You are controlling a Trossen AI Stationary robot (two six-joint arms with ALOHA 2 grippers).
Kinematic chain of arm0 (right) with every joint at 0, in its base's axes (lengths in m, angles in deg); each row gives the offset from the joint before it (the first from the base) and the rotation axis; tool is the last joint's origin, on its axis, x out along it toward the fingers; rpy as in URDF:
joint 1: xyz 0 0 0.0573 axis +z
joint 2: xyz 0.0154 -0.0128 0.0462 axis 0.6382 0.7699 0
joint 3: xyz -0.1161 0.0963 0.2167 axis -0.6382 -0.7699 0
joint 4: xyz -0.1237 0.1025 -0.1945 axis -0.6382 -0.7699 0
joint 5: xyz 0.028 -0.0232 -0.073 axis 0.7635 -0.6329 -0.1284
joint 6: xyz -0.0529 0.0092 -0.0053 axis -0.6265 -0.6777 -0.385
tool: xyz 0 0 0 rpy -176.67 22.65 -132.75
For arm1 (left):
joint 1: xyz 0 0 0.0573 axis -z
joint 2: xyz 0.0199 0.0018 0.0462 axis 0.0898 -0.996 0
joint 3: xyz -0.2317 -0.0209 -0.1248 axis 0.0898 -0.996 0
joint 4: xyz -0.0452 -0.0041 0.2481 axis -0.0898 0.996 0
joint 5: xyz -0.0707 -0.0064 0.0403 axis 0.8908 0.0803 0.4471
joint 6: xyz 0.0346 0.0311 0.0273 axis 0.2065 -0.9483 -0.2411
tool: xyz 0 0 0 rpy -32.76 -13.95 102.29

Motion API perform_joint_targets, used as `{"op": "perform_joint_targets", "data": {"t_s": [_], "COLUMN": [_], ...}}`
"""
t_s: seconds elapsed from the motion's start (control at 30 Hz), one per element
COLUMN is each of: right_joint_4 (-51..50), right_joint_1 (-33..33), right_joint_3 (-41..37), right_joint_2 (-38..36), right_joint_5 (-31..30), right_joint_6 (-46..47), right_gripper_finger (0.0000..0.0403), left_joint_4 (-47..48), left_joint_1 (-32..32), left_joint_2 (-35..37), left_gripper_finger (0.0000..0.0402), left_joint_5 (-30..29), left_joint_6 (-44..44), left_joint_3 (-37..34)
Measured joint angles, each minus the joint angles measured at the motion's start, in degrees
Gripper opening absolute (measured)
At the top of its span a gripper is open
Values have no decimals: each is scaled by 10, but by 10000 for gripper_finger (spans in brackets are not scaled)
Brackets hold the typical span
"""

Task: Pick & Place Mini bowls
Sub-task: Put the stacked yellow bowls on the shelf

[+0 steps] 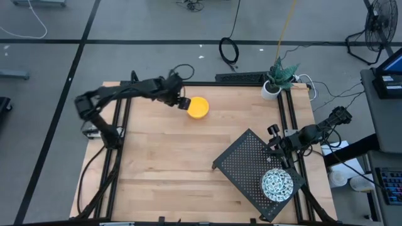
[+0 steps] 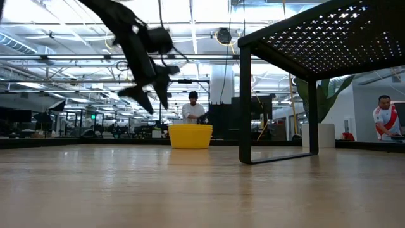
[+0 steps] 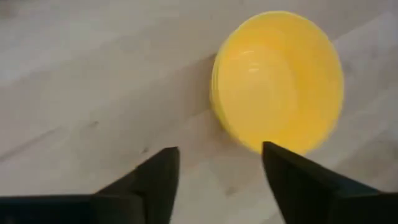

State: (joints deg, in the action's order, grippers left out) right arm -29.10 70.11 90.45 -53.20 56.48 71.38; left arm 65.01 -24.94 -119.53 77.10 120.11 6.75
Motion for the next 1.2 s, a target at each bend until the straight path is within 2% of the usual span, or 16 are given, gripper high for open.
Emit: {"op": "perform_joint_targets", "data": {"t_s": [0.13, 0.23, 0.37, 0.5, 0.6, 0.67, 0.77, 0.93, 1.07, 1.2], "right_joint_4": [0, -1, -17, -27, -26, -26, -26, -26, -26, -26], "right_joint_1": [0, 0, 0, 0, 0, 0, 0, 0, 0, 0], "right_joint_3": [0, 0, 0, 0, 0, 0, 0, 0, 0, 0], "right_joint_2": [0, 0, 0, 0, 0, 0, 0, 0, 0, 0], "right_joint_5": [0, 0, 1, 2, 2, 2, 2, 0, 0, 0], "right_joint_6": [-5, 2, 6, 20, 21, 21, 20, 17, 17, 17], "right_gripper_finger": [43, 43, 43, 43, 43, 43, 43, 43, 43, 43], "left_joint_4": [-63, -121, -148, -149, -152, -152, -151, -144, -139, -157], "left_joint_1": [-21, -25, -19, -18, -22, -22, -21, -22, -14, 19], "left_joint_2": [-71, -104, -140, -170, -180, -182, -175, -143, -75, 15], "left_gripper_finger": [287, 318, 336, 330, 302, 265, 186, 29, 20, 13], "left_joint_5": [63, 91, 66, 46, 50, 51, 59, 80, 92, 116], "left_joint_6": [-14, -19, -26, -41, -43, -42, -43, -48, -33, 7], "left_joint_3": [12, 13, 13, 13, 13, 13, 13, 13, 12, 12]}}
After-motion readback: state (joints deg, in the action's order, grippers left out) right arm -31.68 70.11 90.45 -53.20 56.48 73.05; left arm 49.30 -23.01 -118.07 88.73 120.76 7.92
